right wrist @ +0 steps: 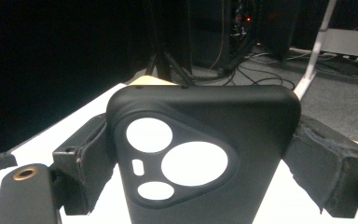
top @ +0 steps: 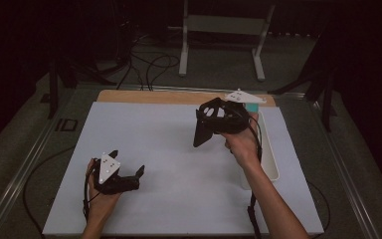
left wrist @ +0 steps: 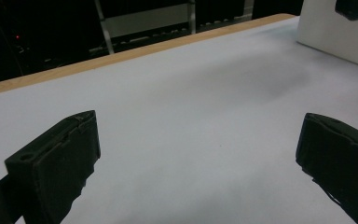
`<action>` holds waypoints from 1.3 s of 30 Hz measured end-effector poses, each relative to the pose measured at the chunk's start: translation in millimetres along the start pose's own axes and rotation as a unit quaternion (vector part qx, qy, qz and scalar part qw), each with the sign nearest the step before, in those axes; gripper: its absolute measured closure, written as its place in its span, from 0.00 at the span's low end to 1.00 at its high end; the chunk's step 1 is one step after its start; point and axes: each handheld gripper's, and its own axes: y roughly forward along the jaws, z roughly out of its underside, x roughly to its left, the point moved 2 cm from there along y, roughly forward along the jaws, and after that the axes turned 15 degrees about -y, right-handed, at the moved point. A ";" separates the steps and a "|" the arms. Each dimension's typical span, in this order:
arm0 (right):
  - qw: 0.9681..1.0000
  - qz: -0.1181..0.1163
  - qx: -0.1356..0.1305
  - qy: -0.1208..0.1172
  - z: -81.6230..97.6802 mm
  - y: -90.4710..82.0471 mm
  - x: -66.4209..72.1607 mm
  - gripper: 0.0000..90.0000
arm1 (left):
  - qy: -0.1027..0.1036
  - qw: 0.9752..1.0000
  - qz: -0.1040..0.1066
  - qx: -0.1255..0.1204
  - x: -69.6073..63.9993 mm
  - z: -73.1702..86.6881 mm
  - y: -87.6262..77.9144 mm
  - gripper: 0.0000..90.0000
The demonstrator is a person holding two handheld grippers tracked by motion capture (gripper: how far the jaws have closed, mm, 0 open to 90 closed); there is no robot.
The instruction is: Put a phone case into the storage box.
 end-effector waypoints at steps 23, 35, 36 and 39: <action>0.999 0.053 -0.007 0.009 -11.7 1.2 -34.1 0.16 | -0.002 1.000 -0.003 -0.003 1.3 -0.3 -2.0 0.00; 0.997 0.077 -0.006 0.015 -14.4 -2.6 -51.7 0.16 | -0.004 1.000 -0.003 0.000 1.3 0.0 -1.9 0.00; 0.997 0.078 -0.005 0.013 -14.3 -3.0 -53.2 0.16 | -0.003 1.000 -0.002 0.000 1.4 0.0 -1.8 0.00; 0.996 0.084 -0.005 0.014 -14.6 -4.3 -57.5 0.16 | -0.003 1.000 -0.002 0.000 1.2 0.1 -1.8 0.00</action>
